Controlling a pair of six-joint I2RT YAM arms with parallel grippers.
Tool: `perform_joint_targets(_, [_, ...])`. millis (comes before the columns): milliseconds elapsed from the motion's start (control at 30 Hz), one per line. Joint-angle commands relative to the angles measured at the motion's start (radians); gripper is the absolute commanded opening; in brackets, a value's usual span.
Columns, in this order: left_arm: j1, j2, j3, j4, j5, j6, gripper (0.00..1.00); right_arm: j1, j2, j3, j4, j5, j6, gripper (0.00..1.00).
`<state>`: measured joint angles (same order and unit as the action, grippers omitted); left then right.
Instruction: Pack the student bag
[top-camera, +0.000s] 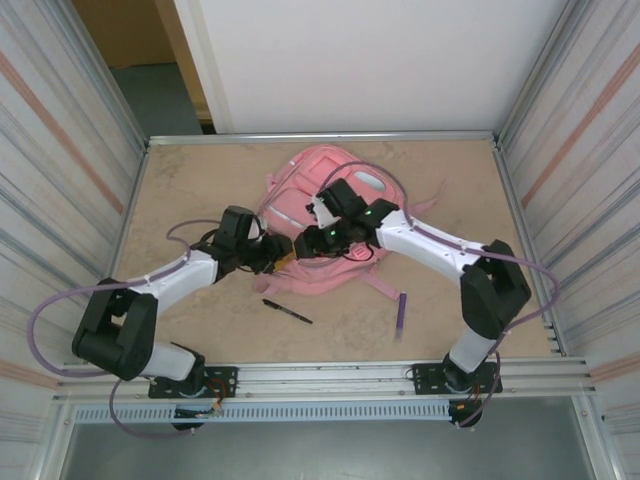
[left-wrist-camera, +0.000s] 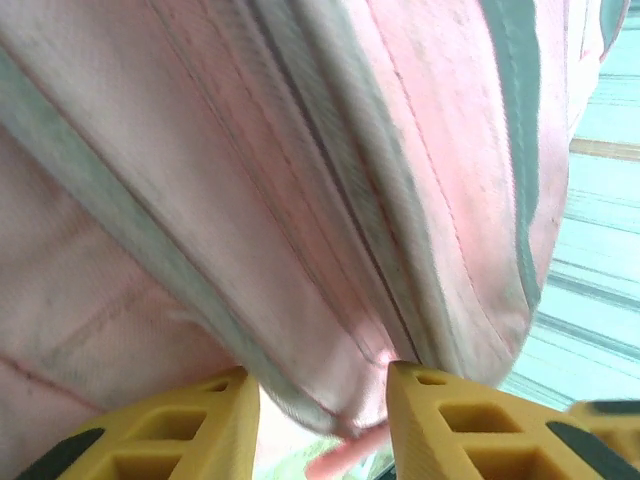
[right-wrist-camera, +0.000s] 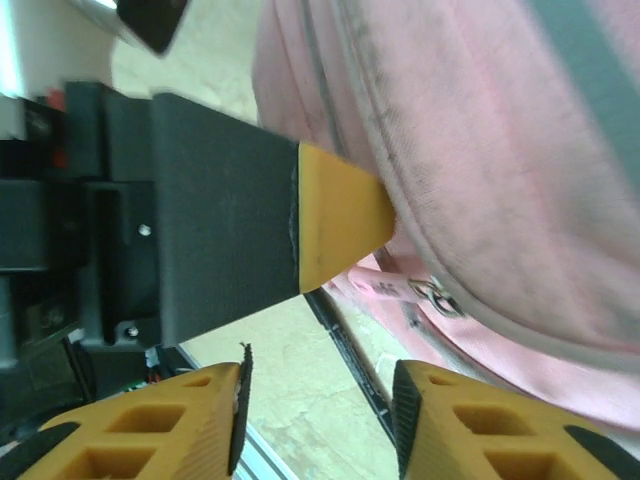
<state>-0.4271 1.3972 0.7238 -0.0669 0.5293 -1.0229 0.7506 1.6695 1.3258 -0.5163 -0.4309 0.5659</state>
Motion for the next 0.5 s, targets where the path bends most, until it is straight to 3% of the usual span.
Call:
perform_joint_targets(0, [0.007,-0.054,0.053,-0.170,0.029,0.136,0.38,-0.069,-0.112,-0.013,-0.089,0.048,-0.090,0.46])
perform_joint_targets(200, [0.007,-0.091,0.099,-0.278,0.049,0.282,0.38,-0.146,-0.298,-0.118,-0.053,0.221,-0.103,0.51])
perform_joint_targets(467, [-0.005,-0.040,0.207,-0.414,0.093,0.411,0.38,-0.163,-0.339,-0.156,-0.001,0.243,-0.118,0.51])
